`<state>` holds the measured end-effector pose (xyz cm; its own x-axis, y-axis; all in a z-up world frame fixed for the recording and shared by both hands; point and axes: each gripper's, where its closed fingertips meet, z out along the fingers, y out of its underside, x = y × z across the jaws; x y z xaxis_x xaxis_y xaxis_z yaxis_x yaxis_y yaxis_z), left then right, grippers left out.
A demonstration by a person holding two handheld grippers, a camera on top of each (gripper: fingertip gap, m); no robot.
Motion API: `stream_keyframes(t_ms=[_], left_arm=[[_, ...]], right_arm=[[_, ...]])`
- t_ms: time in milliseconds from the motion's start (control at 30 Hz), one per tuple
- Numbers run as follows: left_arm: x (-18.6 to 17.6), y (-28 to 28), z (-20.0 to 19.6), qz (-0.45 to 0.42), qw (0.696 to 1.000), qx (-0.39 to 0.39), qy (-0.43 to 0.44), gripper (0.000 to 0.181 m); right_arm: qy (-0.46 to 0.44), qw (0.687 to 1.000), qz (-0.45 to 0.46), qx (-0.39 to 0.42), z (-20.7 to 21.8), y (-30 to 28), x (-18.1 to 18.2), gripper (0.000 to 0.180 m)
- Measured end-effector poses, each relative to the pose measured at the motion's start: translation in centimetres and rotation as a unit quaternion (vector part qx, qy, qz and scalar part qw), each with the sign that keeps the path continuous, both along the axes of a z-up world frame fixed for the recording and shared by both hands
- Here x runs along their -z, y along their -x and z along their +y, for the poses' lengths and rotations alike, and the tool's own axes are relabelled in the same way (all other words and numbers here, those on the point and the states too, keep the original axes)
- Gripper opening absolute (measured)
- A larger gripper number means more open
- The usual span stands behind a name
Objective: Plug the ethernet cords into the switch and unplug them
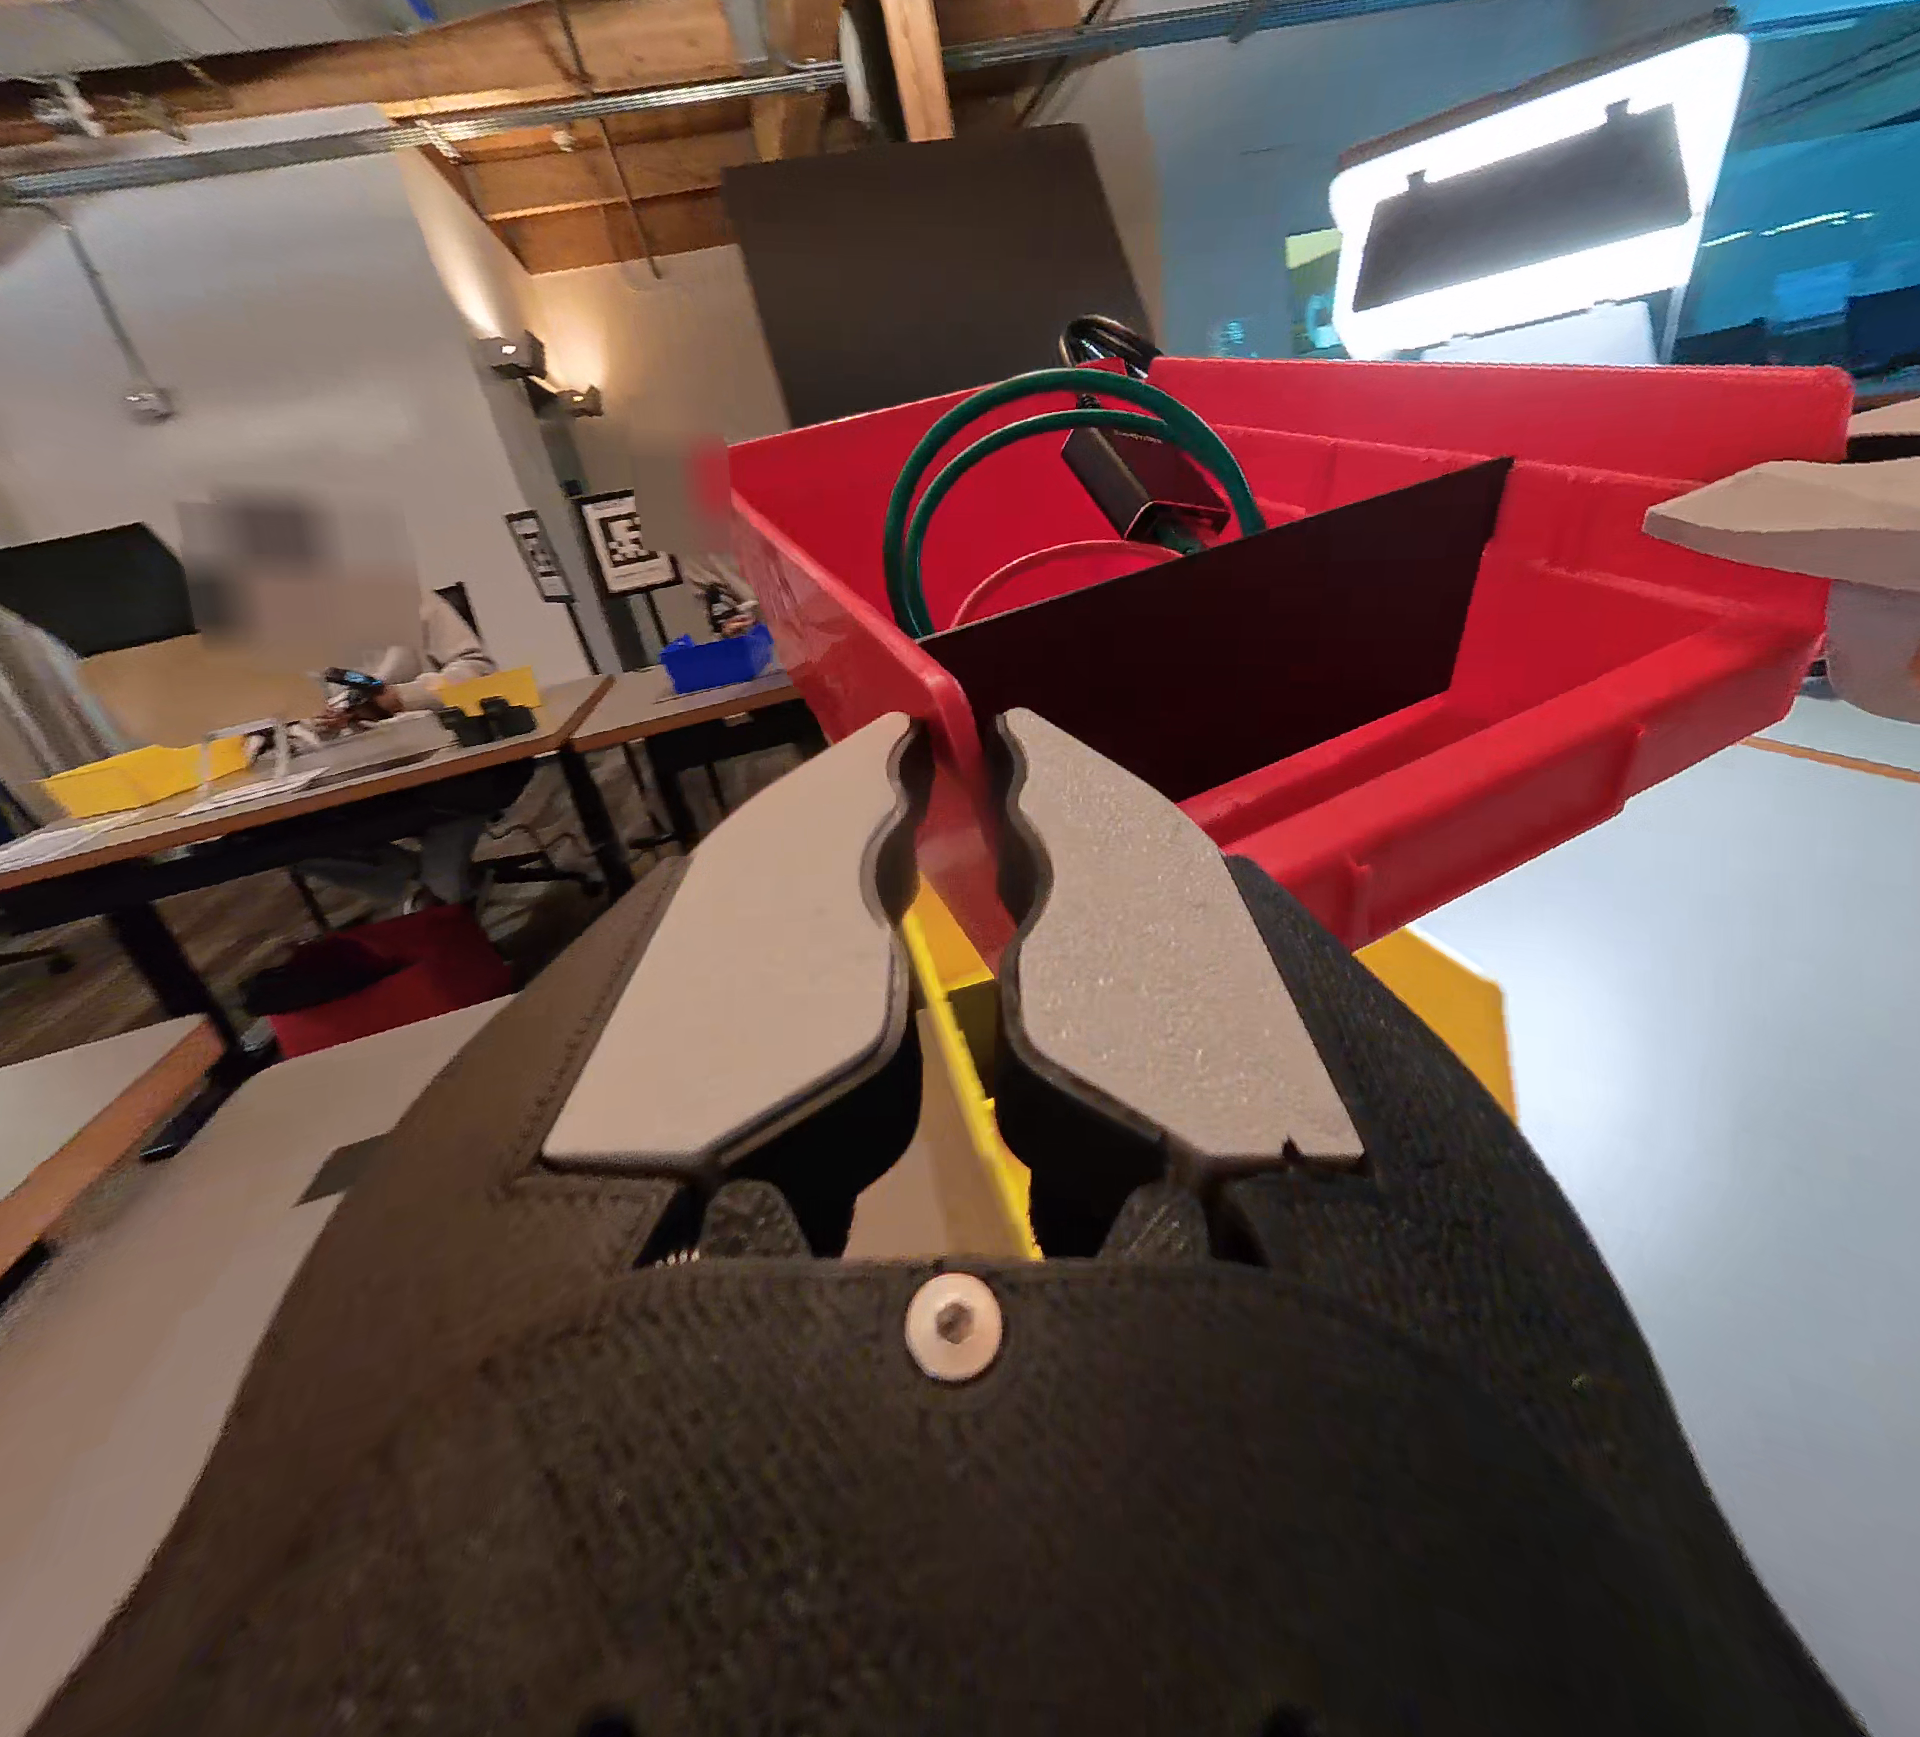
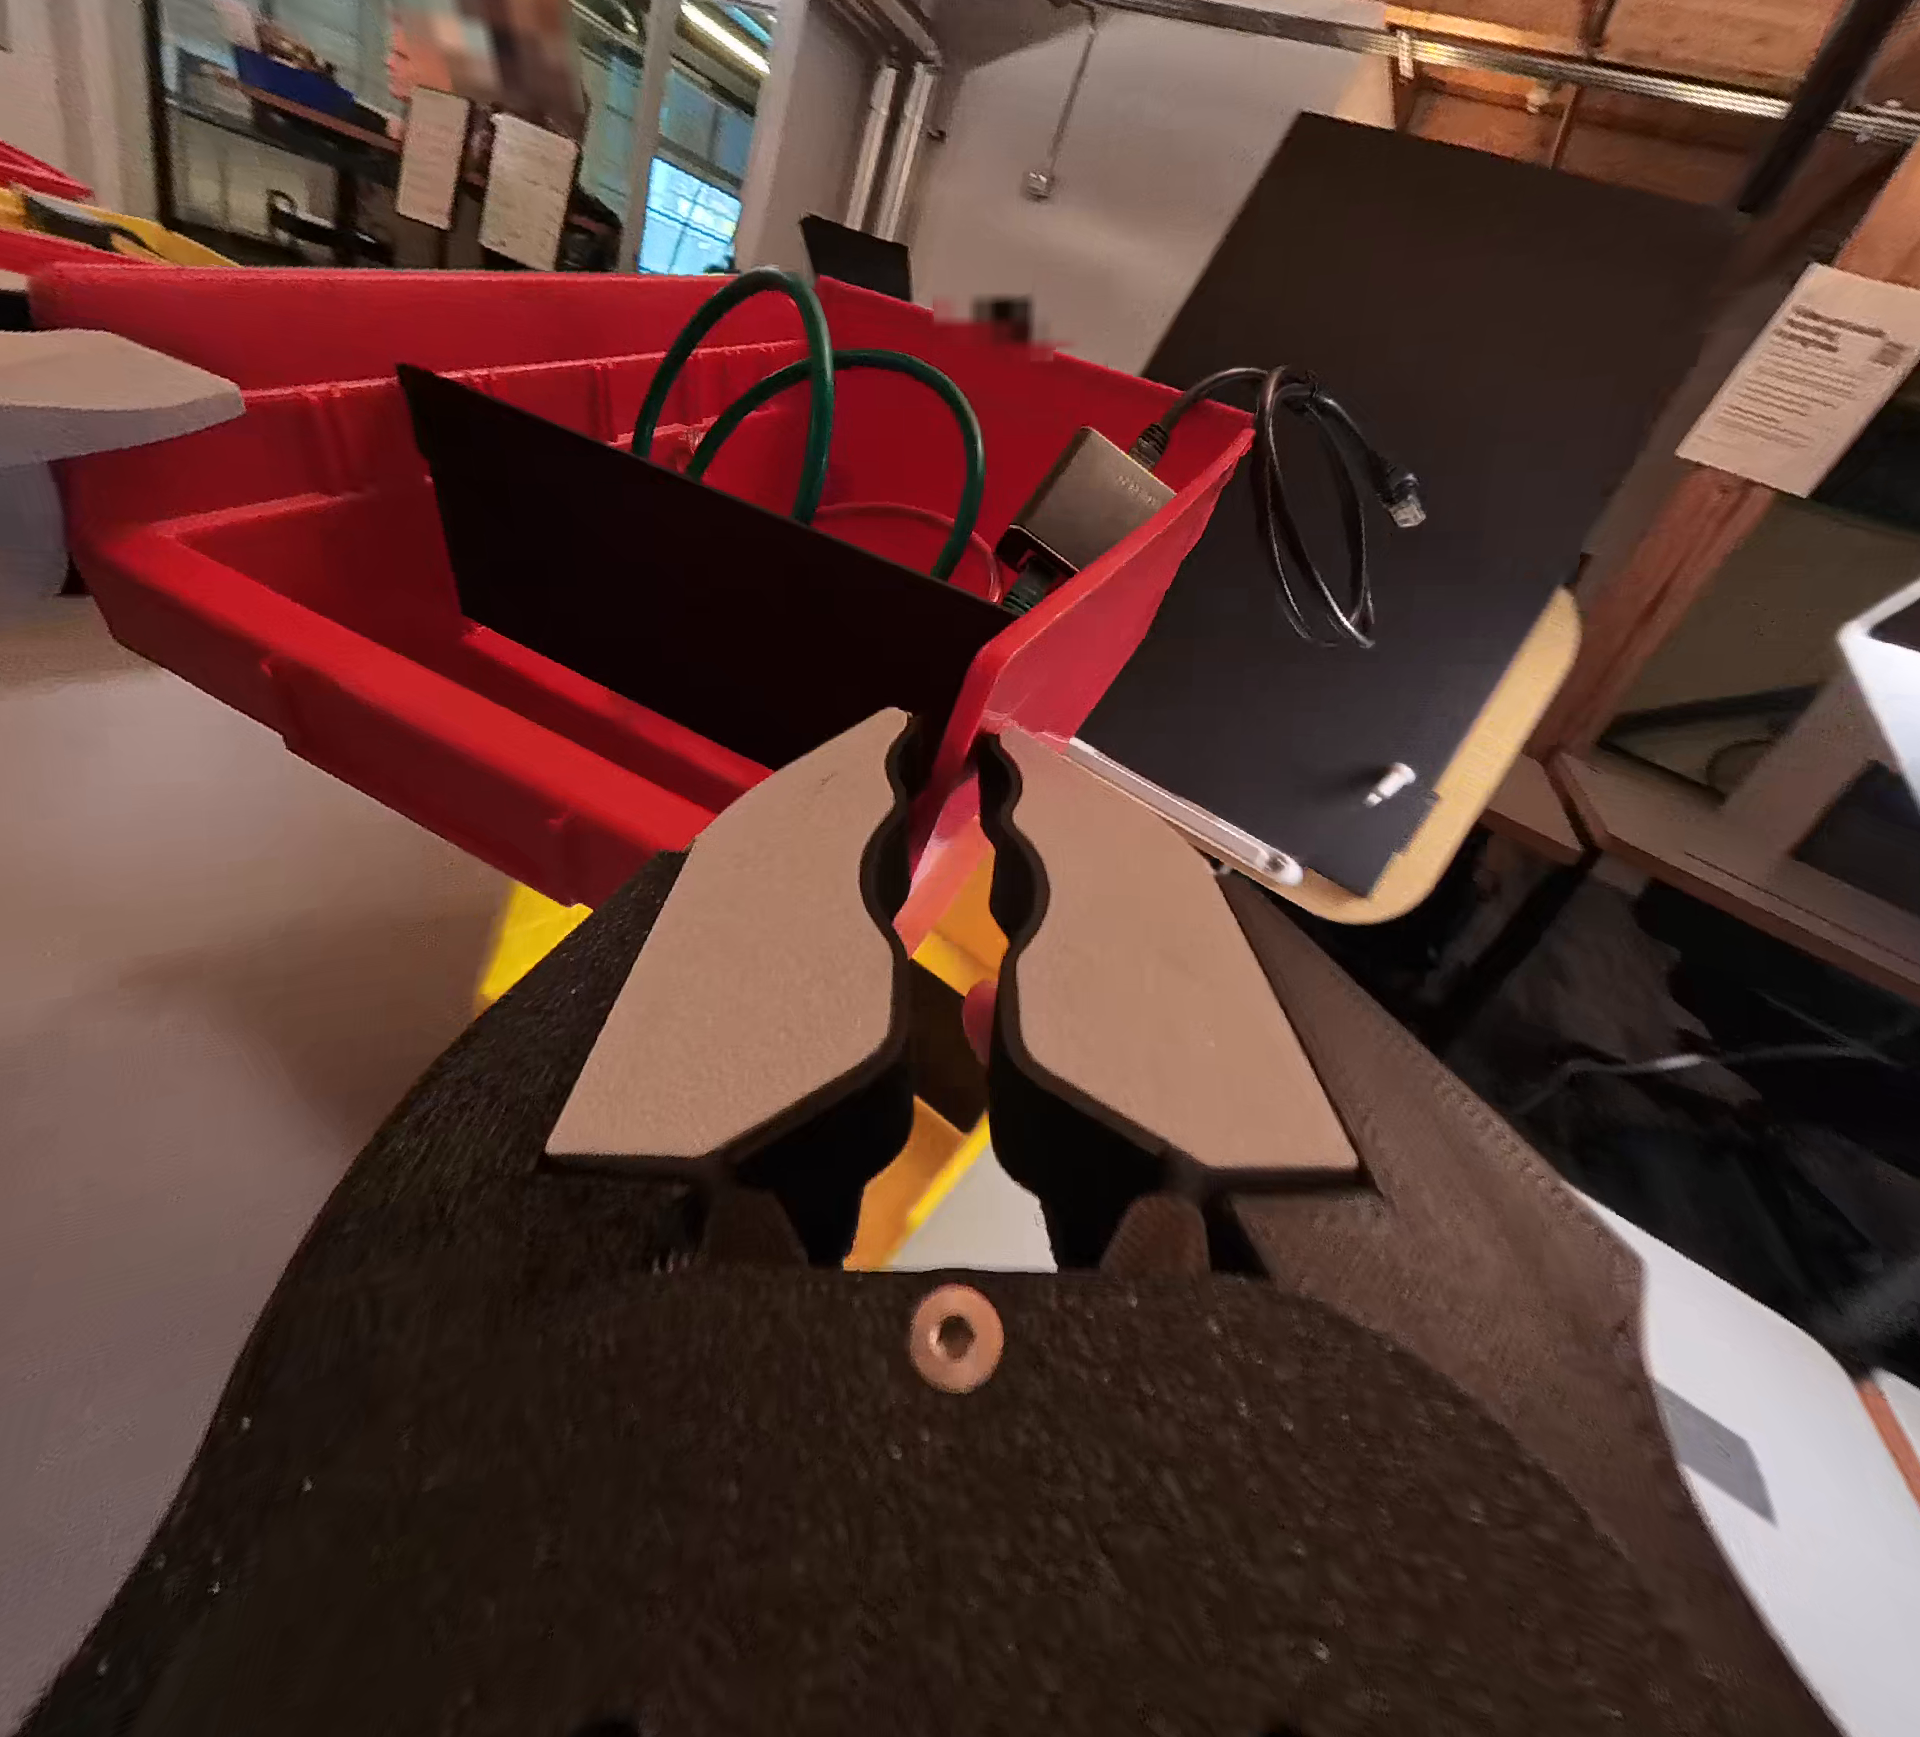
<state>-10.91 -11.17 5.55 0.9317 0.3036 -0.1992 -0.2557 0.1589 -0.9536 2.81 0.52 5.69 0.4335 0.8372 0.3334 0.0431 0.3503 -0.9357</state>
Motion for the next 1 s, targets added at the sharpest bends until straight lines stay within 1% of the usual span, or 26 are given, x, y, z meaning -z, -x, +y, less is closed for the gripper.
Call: stream_keyframes(t_ms=[133,267,467,667,767,900,967,1000], left_arm=[[0.0,3.0,-3.7,0.005,0.999,-0.039,-0.004,0.01],[0.4,6.1,-6.7,0.014,0.997,-0.07,0.007,0.011],[2.5,10.2,-10.6,0.019,0.993,-0.114,0.036,0.01],[6.7,12.6,-13.4,0.012,0.989,-0.138,0.059,0.01],[9.1,13.5,-14.2,0.006,0.989,-0.135,0.066,0.01],[12.7,14.4,-14.0,-0.005,0.99,-0.12,0.07,0.01],[15.0,15.0,-13.3,-0.016,0.988,-0.116,0.096,0.01],[16.1,15.3,-13.0,-0.023,0.987,-0.112,0.109,0.011]], right_arm=[[0.003,0.999,0.005,-0.046,-2.5,4.0,0.1,0.01],[0.024,0.996,0.013,-0.084,-4.6,8.1,1.0,0.01],[0.059,0.99,0.004,-0.131,-7.6,13.3,4.0,0.011],[0.1,0.982,-0.021,-0.159,-9.9,16.4,9.0,0.011],[0.115,0.979,-0.042,-0.165,-10.5,17.5,11.5,0.012],[0.137,0.974,-0.087,-0.155,-10.4,18.1,15.5,0.012],[0.153,0.969,-0.118,-0.152,-10.2,18.2,17.8,0.012],[0.148,0.969,-0.133,-0.146,-10.1,18.2,18.8,0.013]])
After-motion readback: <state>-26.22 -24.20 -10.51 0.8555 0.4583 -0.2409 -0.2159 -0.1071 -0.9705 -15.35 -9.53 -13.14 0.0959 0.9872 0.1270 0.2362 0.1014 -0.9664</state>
